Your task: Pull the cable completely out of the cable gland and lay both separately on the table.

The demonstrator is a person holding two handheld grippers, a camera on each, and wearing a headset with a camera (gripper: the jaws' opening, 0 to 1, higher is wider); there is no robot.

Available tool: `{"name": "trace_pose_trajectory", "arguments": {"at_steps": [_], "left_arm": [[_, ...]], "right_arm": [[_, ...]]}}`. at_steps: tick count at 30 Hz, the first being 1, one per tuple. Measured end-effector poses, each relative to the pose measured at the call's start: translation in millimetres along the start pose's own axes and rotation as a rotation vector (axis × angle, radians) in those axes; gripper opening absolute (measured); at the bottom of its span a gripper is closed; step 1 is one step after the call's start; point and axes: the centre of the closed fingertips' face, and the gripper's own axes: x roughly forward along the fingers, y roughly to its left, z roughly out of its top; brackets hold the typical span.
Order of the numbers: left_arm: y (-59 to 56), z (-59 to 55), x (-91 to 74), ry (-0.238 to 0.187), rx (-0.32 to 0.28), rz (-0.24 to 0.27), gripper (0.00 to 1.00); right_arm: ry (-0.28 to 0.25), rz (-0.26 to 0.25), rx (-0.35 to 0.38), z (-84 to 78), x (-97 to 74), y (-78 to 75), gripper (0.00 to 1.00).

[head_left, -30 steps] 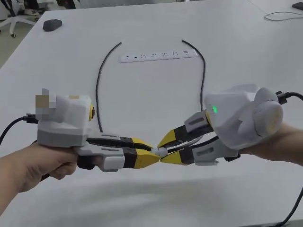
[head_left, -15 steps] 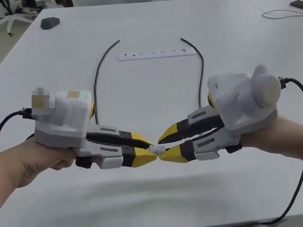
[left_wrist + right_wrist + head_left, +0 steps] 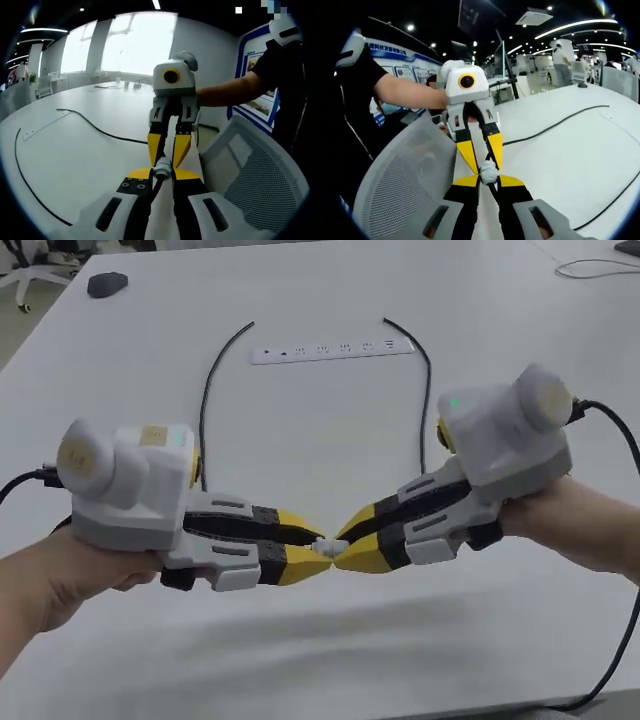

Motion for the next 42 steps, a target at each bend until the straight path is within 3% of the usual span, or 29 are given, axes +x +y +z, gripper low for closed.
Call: {"name": "trace_pose_trajectory", "arguments": {"at_steps": [6,10,15,19,24,28,31,33,38,42], "left_arm": [[0.4,1.7,-1.7,-0.002,-0.006,0.008,0.15],[0.8,0.9,-1.9,0.002,-0.035,0.009,0.15],[-1.1,-1.2,-1.0,0.007,-0.075,-0.002,0.15],[-1.3,-0.7,0.2,0.009,-0.079,-0.001,0.15],[-5.3,2.5,1.4,-0.001,-0.021,-0.008,0.15],[-5.0,3.3,3.0,0.008,-0.003,-0.004,0.15],[-4.0,3.2,2.6,0.007,-0.054,0.000,0.15],[-3.6,2.3,2.7,0.007,-0.117,0.002,0.15],[-4.8,-0.3,4.2,0.011,-0.270,-0.004,0.15],[-3.8,0.8,4.6,0.006,-0.289,-0.005,0.15]], "right_arm": [[0.004,-0.018,-0.068,2.0,-0.2,3.1,0.08],[0.038,-0.071,-0.258,1.7,0.7,1.5,0.08],[0.049,-0.080,-0.296,-2.0,0.8,2.9,0.08],[0.047,-0.091,-0.307,-1.7,-0.7,1.9,0.07],[0.029,-0.071,-0.188,-0.1,-4.8,1.4,0.07],[0.033,-0.070,-0.195,-1.1,-6.0,1.9,0.07],[0.035,-0.080,-0.229,-1.0,-5.7,3.2,0.06],[0.039,-0.097,-0.297,-0.6,-6.0,2.1,0.06],[0.057,-0.102,-0.361,-3.1,-6.1,4.1,0.05],[0.062,-0.111,-0.451,-2.7,-7.7,3.4,0.06]]}}
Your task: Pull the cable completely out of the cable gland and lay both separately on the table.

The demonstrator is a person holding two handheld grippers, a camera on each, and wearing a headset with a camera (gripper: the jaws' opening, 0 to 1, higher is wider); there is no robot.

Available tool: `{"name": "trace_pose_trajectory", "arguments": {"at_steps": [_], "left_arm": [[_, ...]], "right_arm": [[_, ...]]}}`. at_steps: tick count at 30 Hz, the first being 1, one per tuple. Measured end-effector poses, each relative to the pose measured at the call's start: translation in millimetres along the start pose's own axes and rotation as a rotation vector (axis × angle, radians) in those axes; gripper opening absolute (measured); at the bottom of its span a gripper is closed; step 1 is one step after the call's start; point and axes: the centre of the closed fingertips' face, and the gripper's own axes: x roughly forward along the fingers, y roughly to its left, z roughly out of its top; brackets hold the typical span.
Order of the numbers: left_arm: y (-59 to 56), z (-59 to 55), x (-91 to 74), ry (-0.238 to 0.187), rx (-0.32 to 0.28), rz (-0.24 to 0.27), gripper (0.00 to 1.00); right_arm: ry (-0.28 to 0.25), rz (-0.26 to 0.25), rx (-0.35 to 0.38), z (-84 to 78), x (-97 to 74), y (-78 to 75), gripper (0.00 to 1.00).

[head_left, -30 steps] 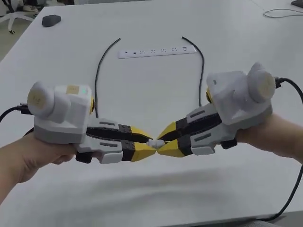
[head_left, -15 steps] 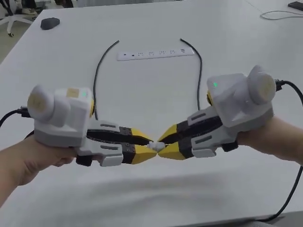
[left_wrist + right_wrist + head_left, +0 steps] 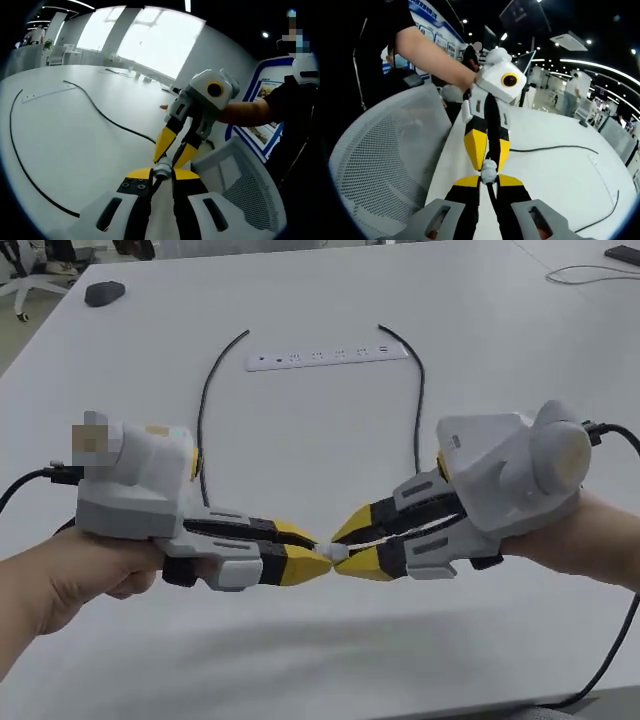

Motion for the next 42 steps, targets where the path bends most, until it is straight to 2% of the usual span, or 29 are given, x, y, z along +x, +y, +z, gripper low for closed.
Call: {"name": "trace_pose_trajectory", "arguments": {"at_steps": [3,5,6,7,8,9,10,11,12,14,16,17,19,20,24,28,33,35,37,39,41,42], "left_arm": [[-0.9,0.5,-0.3,-0.003,-0.023,-0.004,0.15],[-2.6,0.8,-0.3,-0.004,-0.001,-0.006,0.15],[-2.9,2.6,0.4,-0.012,0.061,-0.005,0.15],[-4.2,3.4,0.2,-0.012,0.115,-0.006,0.15],[-5.8,2.3,0.3,-0.007,0.134,-0.006,0.15],[-3.7,3.2,0.2,-0.011,0.173,0.011,0.15],[-4.2,3.8,-0.9,-0.012,0.230,0.011,0.15],[-5.6,4.4,-1.7,-0.016,0.225,0.008,0.15],[-6.1,6.7,-2.9,-0.027,0.225,0.011,0.15],[-7.1,12.7,-4.6,-0.048,0.286,0.014,0.15],[-6.5,15.5,-5.9,-0.054,0.335,0.030,0.15],[-8.1,16.0,-6.4,-0.056,0.377,0.029,0.15],[-8.9,15.7,-6.3,-0.056,0.396,0.036,0.15],[-9.4,14.6,-5.6,-0.050,0.401,0.033,0.15],[-11.0,13.9,-4.2,-0.047,0.420,0.031,0.15],[-11.7,13.1,-3.6,-0.043,0.409,0.028,0.15],[-11.6,12.6,-3.2,-0.039,0.404,0.027,0.15],[-10.5,12.9,-3.0,-0.041,0.383,0.029,0.15],[-9.0,12.9,-2.8,-0.041,0.369,0.034,0.15],[-8.5,12.2,-2.0,-0.038,0.342,0.038,0.15],[-7.6,11.6,-1.8,-0.037,0.299,0.035,0.15],[-7.6,11.1,-1.7,-0.035,0.280,0.033,0.15]], "right_arm": [[-0.004,-0.003,-0.017,1.6,-0.5,0.7,0.06],[-0.008,0.003,0.010,2.2,-1.0,0.8,0.07],[0.003,0.001,0.091,1.6,-2.3,0.8,0.07],[-0.012,0.005,0.111,4.4,-2.8,-0.2,0.08],[-0.015,0.030,0.189,5.2,-5.0,0.4,0.09],[-0.037,0.037,0.239,8.9,-6.5,-0.7,0.10],[-0.067,0.065,0.301,12.9,-8.7,-0.1,0.12],[-0.066,0.078,0.347,12.2,-10.2,-0.1,0.13],[-0.074,0.063,0.378,10.2,-10.4,-5.3,0.15],[-0.070,0.082,0.427,6.0,-10.9,-5.0,0.18],[-0.090,0.081,0.478,6.9,-10.5,-6.5,0.19],[-0.120,0.075,0.499,10.6,-10.8,-8.6,0.21],[-0.140,0.093,0.556,13.2,-11.4,-8.4,0.20],[-0.132,0.087,0.543,10.8,-10.7,-9.9,0.20],[-0.115,0.115,0.572,8.1,-7.2,-5.5,0.14],[-0.116,0.134,0.580,9.2,-7.6,-1.5,0.10],[-0.110,0.130,0.546,10.7,-7.8,1.0,0.08],[-0.106,0.117,0.504,10.8,-8.0,1.1,0.08],[-0.095,0.086,0.426,9.9,-7.6,-1.1,0.07],[-0.074,0.080,0.402,9.4,-7.1,1.3,0.07],[-0.072,0.066,0.337,9.1,-7.0,0.8,0.07],[-0.071,0.068,0.340,9.3,-6.9,2.4,0.07]]}}
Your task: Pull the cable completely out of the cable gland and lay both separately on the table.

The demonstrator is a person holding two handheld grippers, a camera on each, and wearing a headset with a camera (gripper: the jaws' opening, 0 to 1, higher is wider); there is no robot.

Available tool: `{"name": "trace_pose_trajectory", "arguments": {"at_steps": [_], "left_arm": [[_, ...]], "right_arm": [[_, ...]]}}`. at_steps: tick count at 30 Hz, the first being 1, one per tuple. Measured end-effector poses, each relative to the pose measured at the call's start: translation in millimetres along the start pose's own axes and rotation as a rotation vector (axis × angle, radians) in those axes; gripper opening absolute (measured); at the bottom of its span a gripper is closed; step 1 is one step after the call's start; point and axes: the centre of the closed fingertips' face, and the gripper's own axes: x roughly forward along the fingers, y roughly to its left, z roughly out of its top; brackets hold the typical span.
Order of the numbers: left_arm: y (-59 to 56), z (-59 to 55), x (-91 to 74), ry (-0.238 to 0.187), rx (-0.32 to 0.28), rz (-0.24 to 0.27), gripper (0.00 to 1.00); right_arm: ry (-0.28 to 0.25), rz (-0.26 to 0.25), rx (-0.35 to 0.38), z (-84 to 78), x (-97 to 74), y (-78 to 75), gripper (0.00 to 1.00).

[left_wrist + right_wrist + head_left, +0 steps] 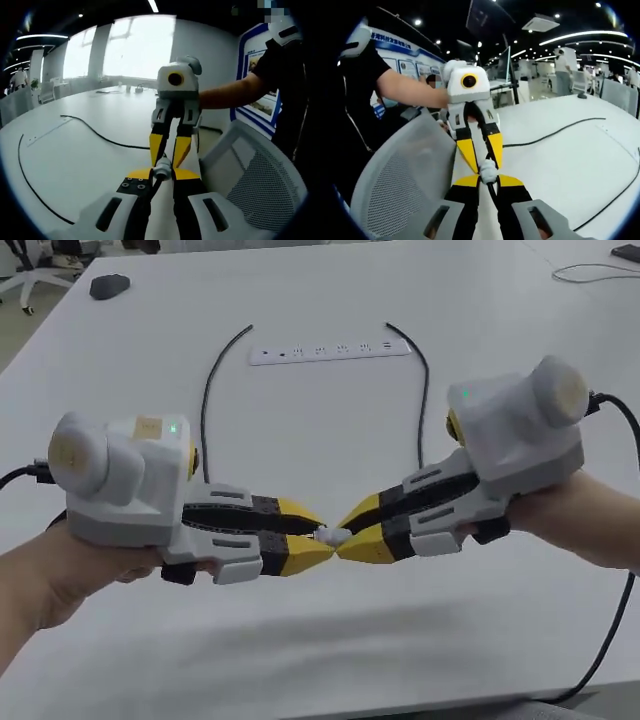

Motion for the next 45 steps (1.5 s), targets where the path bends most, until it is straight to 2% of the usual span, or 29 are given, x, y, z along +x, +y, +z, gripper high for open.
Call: {"name": "trace_pose_trajectory", "arguments": {"at_steps": [3,6,7,8,10,13,15,17,19,22,27,29,30,31,37,45], "left_arm": [[0.8,-0.5,1.0,0.003,-0.031,0.000,0.15],[1.7,-1.5,2.1,0.006,-0.101,0.007,0.15],[2.6,-1.4,2.5,0.005,-0.148,0.016,0.15],[3.7,-0.9,2.5,0.001,-0.146,0.012,0.15],[0.7,-1.3,2.5,-0.004,-0.095,0.005,0.15],[-0.4,-2.1,3.4,0.004,-0.062,0.005,0.15],[0.1,-2.4,3.9,0.006,-0.049,0.010,0.15],[-0.1,-4.6,3.8,0.016,-0.039,0.009,0.15],[0.8,-5.7,2.5,0.018,-0.037,0.011,0.15],[0.3,-5.4,2.4,0.014,-0.033,0.010,0.15],[-0.6,-5.7,4.0,0.022,-0.029,0.007,0.15],[0.4,-5.6,4.1,0.024,-0.032,0.011,0.15],[0.4,-5.7,4.2,0.025,-0.036,0.009,0.15],[0.7,-5.9,4.4,0.026,-0.034,0.012,0.15],[3.4,-9.3,0.0,0.039,-0.011,0.021,0.15],[7.1,-12.9,-7.1,0.040,-0.015,0.033,0.15]], "right_arm": [[0.007,-0.016,-0.081,-1.3,-1.0,-1.1,0.07],[0.018,-0.042,-0.177,-1.9,-1.6,-2.8,0.07],[0.022,-0.050,-0.182,-1.9,-1.6,-2.7,0.07],[0.024,-0.047,-0.175,-2.0,-1.4,-1.6,0.07],[0.025,-0.043,-0.175,-2.6,-1.9,-2.2,0.07],[0.029,-0.040,-0.150,-4.5,-2.2,-4.0,0.08],[0.044,-0.041,-0.127,-7.5,-3.1,-6.5,0.08],[0.082,-0.034,-0.111,-15.1,-5.6,-7.2,0.07],[0.080,-0.038,-0.122,-17.3,-7.9,-8.9,0.02],[0.075,-0.037,-0.117,-17.4,-10.0,-9.8,0.01],[0.092,-0.037,-0.153,-19.6,-9.2,-8.6,0.01],[0.093,-0.046,-0.226,-19.3,-9.2,-9.3,0.00],[0.097,-0.041,-0.214,-20.3,-9.1,-7.9,0.00],[0.109,-0.051,-0.235,-21.4,-9.7,-8.9,0.00],[0.148,-0.063,-0.203,-36.4,-20.5,-14.9,0.00],[0.224,-0.143,-0.141,-70.3,-46.8,-32.7,0.00]]}}
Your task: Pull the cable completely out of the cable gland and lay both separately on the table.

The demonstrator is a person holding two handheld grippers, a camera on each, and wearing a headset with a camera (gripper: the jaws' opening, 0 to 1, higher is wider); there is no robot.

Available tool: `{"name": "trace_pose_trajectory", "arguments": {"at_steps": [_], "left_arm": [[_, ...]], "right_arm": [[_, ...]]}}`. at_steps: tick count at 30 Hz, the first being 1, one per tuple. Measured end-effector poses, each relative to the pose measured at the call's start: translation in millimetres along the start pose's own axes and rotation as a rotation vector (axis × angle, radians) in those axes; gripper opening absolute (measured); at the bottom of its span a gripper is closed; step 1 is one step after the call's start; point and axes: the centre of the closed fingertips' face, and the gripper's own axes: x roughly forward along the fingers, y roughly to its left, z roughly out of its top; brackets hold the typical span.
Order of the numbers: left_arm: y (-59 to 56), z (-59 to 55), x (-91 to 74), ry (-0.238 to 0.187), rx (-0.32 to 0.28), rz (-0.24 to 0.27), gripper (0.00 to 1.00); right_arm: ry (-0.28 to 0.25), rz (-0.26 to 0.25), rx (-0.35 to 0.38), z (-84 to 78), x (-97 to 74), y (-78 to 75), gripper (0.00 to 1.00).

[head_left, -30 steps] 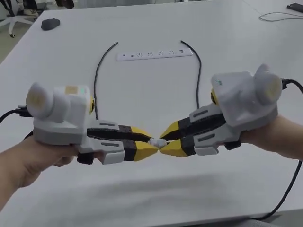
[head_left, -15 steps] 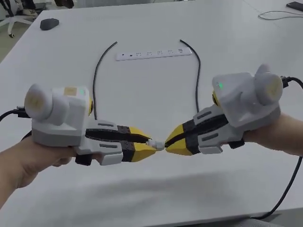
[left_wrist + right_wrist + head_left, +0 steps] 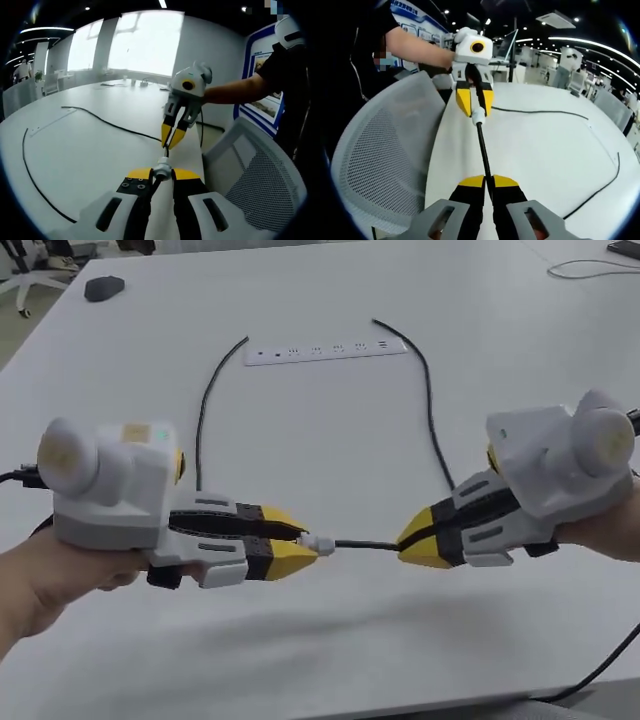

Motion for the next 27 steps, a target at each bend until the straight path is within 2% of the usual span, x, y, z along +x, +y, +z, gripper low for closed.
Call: {"name": "trace_pose_trajectory", "arguments": {"at_steps": [2,4,5,7,11,17,19,21,27], "left_arm": [[1.1,-1.2,-0.9,0.001,0.000,0.004,0.15],[3.2,-2.8,-2.4,0.002,-0.001,0.012,0.15],[4.2,-3.6,-3.2,0.003,-0.003,0.015,0.15],[7.0,-5.9,-5.6,0.003,-0.009,0.025,0.15],[8.4,-8.9,-7.3,0.000,-0.016,0.032,0.15],[11.9,-10.5,-13.1,0.000,-0.018,0.044,0.15],[14.4,-10.6,-15.9,-0.007,-0.029,0.051,0.15],[15.3,-11.8,-16.7,-0.009,-0.043,0.054,0.15],[13.0,-13.9,-14.8,0.002,-0.032,0.052,0.15]], "right_arm": [[0.019,-0.018,0.013,-7.6,-2.7,-2.9,0.00],[0.068,-0.067,0.060,-22.8,-7.6,-11.0,0.00],[0.083,-0.079,0.055,-28.8,-9.5,-13.7,0.00],[0.096,-0.106,0.092,-40.9,-15.3,-18.7,0.00],[0.112,-0.147,0.128,-54.7,-26.4,-26.6,0.00],[0.184,-0.211,0.169,-83.6,-42.5,-38.3,0.00],[0.191,-0.234,0.213,-89.6,-48.2,-42.3,0.00],[0.192,-0.241,0.216,-92.1,-51.4,-43.7,0.00],[0.200,-0.240,0.229,-94.1,-50.7,-42.0,0.00]]}}
